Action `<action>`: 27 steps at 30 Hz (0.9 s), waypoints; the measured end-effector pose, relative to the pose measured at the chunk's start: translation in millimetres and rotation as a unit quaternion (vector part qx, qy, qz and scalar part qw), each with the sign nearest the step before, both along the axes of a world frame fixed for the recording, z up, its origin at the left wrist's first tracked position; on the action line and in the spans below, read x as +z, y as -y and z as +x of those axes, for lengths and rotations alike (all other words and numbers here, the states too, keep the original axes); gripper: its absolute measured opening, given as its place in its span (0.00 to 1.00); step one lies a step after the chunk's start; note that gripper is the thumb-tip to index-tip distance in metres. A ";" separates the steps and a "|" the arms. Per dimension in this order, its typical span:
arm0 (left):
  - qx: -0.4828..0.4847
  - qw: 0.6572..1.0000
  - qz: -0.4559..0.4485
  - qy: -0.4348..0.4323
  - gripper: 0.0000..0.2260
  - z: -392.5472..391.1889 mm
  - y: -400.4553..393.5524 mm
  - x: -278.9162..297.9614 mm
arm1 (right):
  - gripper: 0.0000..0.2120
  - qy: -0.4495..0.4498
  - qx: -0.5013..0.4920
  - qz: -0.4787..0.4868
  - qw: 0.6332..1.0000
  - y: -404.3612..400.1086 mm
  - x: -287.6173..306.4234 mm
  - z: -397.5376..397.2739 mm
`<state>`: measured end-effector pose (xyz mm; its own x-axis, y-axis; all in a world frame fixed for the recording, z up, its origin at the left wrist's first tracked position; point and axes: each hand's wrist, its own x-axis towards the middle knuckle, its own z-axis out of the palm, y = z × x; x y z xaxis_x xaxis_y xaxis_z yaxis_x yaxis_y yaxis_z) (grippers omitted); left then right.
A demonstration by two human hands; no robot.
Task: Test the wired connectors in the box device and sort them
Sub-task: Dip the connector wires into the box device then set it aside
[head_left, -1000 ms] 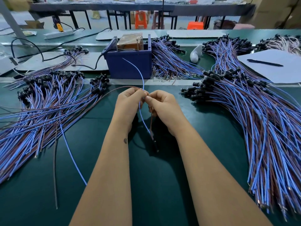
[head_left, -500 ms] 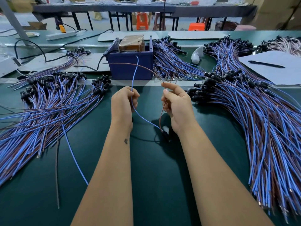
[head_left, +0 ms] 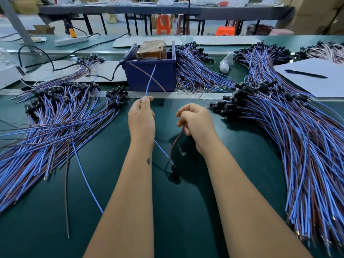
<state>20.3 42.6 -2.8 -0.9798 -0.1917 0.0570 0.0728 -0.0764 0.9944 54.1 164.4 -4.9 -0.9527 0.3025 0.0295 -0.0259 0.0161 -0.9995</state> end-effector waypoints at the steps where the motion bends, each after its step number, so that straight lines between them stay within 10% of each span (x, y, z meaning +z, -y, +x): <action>1: -0.011 1.000 0.004 -0.005 0.12 0.7 -1.7 -0.1 | 0.10 0.003 0.020 0.039 0.999 2.2 -0.1 0.5; 27: -0.085 0.994 -0.028 -0.065 0.11 4.1 -11.8 -0.1 | 0.10 -0.040 0.001 0.031 0.999 5.4 5.3 3.7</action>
<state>24.4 54.4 -2.9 -0.9812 -0.0174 0.1921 0.1927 -0.0436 0.9803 57.8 159.0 0.4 -0.9469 0.2968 0.1234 -0.1051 0.0769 -0.9915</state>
